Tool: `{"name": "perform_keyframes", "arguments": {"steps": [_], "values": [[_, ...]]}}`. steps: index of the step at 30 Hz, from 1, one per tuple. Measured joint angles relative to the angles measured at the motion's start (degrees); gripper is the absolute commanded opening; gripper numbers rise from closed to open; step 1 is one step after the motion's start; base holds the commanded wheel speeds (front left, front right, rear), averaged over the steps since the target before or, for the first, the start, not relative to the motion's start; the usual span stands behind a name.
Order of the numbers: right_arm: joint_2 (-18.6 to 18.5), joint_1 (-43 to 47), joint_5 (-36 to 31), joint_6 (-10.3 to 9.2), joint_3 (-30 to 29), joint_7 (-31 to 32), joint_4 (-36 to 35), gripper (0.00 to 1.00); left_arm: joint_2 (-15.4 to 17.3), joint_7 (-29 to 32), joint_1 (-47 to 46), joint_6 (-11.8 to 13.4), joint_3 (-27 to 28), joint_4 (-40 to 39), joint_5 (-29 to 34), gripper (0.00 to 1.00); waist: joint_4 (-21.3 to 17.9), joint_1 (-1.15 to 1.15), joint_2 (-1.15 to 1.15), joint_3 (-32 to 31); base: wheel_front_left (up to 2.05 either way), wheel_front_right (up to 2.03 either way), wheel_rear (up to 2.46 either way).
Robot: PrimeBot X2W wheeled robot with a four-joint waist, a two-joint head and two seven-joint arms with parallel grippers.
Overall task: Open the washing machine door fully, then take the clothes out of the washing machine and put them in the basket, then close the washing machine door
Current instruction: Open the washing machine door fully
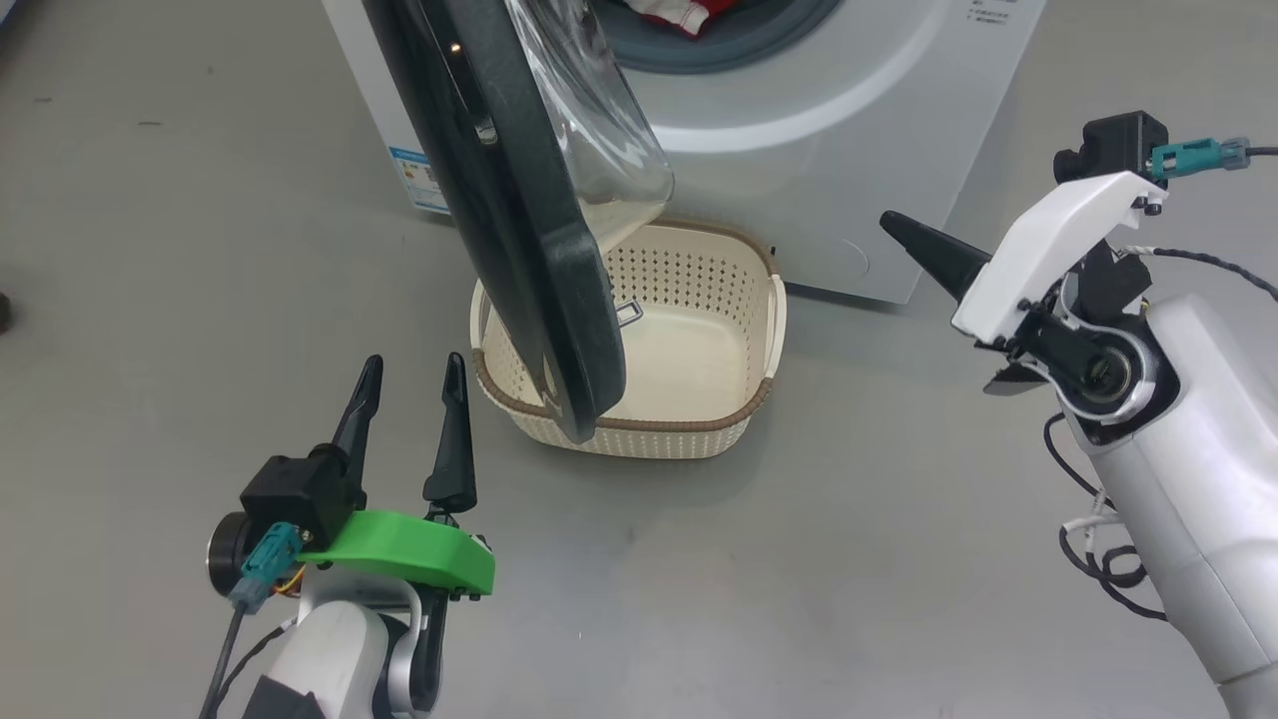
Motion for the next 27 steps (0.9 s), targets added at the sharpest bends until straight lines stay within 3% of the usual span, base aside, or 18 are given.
{"name": "perform_keyframes", "arguments": {"steps": [2,12,15,27], "values": [[-2.8,1.9,-8.7,0.16,3.4,-5.5,-1.9,0.00,0.0,0.0,0.9,0.0,1.3,0.3,0.2,1.00,-1.4,0.00,0.00,-1.3,0.00,0.00,0.00],[-7.7,8.1,-27.5,-0.02,8.6,-23.7,-7.5,0.00,0.2,0.0,4.0,0.0,5.5,0.6,1.8,1.00,-7.4,0.00,0.00,-4.6,0.00,0.00,0.00],[-8.0,11.0,-29.6,-0.13,8.6,-28.1,-7.5,0.00,0.2,0.0,4.7,0.0,6.3,0.6,1.9,1.00,-9.1,0.00,0.00,-5.4,0.00,0.00,0.00],[-7.1,21.3,-31.8,-6.73,5.1,-42.0,-7.7,0.00,0.2,0.0,6.6,-0.1,8.0,0.6,2.7,1.00,-13.1,0.00,0.00,-8.2,0.00,0.00,0.00]]}}
